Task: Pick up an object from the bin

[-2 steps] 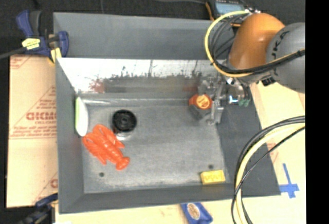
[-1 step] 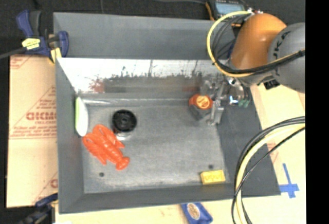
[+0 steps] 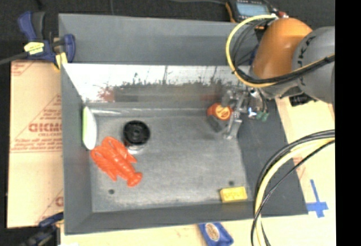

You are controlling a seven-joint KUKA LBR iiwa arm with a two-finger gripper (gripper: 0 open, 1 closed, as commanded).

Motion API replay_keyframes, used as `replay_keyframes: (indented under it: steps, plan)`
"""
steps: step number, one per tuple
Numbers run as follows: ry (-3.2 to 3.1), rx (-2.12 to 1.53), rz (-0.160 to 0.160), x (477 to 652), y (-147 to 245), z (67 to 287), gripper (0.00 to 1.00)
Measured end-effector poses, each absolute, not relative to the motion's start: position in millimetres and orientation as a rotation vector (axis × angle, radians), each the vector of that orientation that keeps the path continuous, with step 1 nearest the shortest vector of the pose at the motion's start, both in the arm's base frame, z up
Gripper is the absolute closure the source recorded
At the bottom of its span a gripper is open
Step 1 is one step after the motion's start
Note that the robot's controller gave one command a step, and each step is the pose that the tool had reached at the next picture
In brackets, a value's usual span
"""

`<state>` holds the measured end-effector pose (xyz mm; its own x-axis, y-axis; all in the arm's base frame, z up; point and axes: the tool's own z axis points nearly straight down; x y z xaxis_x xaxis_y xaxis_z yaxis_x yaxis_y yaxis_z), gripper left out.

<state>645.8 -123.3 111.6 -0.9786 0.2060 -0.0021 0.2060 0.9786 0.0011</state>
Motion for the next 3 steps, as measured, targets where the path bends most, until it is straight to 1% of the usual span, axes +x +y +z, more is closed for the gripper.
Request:
replay_keyframes:
  steps: [1, 2, 3]
  plan:
    - [3.132, 0.275, -0.004, 652.7, -136.3, 75.6, 0.0]
    - [3.112, 0.341, -0.011, 657.5, -127.4, 78.4, 1.0]
    - [3.112, 0.339, -0.011, 657.5, -127.4, 78.4, 1.0]
